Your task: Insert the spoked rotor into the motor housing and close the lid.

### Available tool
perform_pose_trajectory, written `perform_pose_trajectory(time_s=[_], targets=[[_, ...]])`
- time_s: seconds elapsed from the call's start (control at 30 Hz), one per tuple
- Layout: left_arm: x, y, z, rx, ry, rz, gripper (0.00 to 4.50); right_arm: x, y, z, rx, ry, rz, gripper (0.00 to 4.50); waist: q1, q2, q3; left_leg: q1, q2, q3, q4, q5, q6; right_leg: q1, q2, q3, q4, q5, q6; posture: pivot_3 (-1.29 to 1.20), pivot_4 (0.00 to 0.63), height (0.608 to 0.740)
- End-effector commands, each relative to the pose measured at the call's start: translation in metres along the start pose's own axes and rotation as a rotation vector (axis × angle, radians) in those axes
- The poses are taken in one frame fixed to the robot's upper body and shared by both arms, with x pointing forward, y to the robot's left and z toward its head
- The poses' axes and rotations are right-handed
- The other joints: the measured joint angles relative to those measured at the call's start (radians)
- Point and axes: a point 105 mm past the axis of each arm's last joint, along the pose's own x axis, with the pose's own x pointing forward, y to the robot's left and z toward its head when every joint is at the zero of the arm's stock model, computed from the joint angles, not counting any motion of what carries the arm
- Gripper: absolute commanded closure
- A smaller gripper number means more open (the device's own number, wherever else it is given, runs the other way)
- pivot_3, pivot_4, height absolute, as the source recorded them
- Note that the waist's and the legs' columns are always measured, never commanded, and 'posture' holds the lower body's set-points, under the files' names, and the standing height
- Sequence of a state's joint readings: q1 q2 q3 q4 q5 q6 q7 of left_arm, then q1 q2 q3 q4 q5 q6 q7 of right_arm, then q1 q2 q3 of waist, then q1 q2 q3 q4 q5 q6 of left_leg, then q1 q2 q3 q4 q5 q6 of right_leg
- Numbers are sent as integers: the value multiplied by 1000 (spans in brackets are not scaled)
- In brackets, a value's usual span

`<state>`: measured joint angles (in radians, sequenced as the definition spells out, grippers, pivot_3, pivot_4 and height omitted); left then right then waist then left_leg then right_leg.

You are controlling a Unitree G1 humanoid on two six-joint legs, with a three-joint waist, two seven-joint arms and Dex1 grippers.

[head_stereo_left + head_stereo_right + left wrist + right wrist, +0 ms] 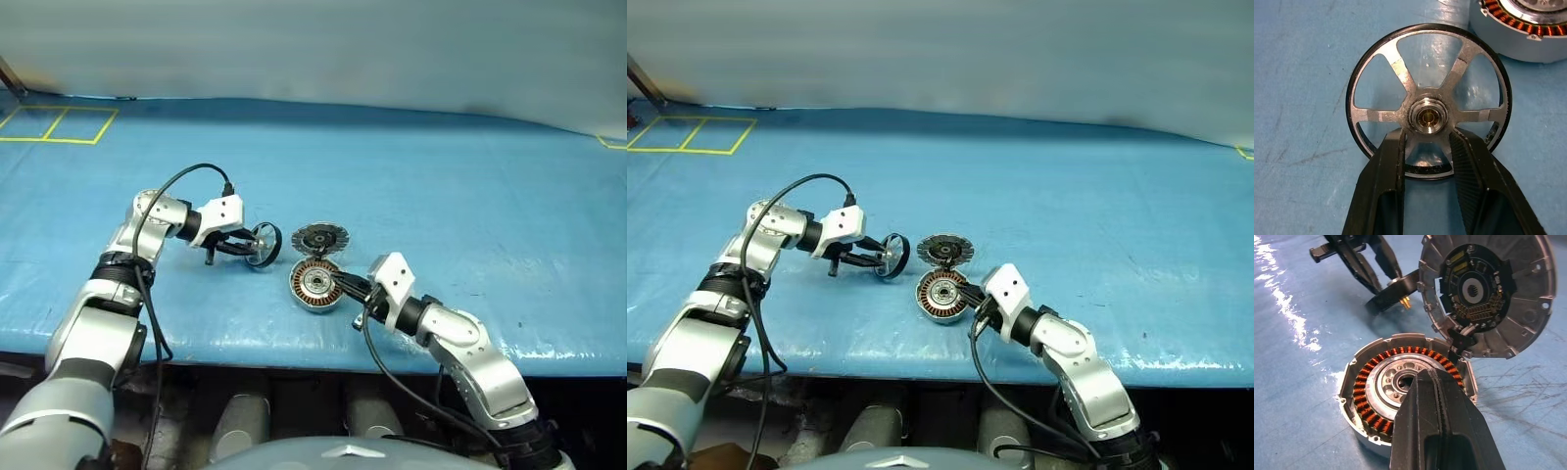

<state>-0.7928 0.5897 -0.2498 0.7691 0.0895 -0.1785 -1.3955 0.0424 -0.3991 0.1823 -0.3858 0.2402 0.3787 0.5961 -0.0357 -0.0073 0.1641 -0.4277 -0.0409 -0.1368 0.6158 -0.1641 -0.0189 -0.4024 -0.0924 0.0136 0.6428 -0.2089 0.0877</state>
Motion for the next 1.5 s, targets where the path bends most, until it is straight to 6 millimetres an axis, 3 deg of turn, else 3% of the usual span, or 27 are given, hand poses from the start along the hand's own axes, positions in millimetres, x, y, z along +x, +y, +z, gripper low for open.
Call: perform_pose_trajectory(time_s=[0.03,0.6,0.93,1.5], targets=[[-13,5,17,55,-49,50,3361,0,-8,6,-12,-33,-12,4500,1,0,0,0,0,0,0,0,0,0,0,0,0,0,0,0,150,740],[-24,-33,39,162,-57,-115,3361,-14,-24,-8,-21,-33,-50,4500,0,0,1,0,0,1,-1,0,0,-1,0,0,0,-2,-3,0,150,740],[-7,-50,63,211,-130,-229,3361,-21,-19,-9,-20,-110,-1,4500,1,0,1,0,0,1,-1,0,0,-1,0,0,0,-2,-3,0,150,740],[19,-45,88,249,-192,-301,3361,-32,-11,-25,12,-122,19,4500,2,0,1,1,0,1,-1,0,0,0,0,1,1,-2,-3,0,150,740]])
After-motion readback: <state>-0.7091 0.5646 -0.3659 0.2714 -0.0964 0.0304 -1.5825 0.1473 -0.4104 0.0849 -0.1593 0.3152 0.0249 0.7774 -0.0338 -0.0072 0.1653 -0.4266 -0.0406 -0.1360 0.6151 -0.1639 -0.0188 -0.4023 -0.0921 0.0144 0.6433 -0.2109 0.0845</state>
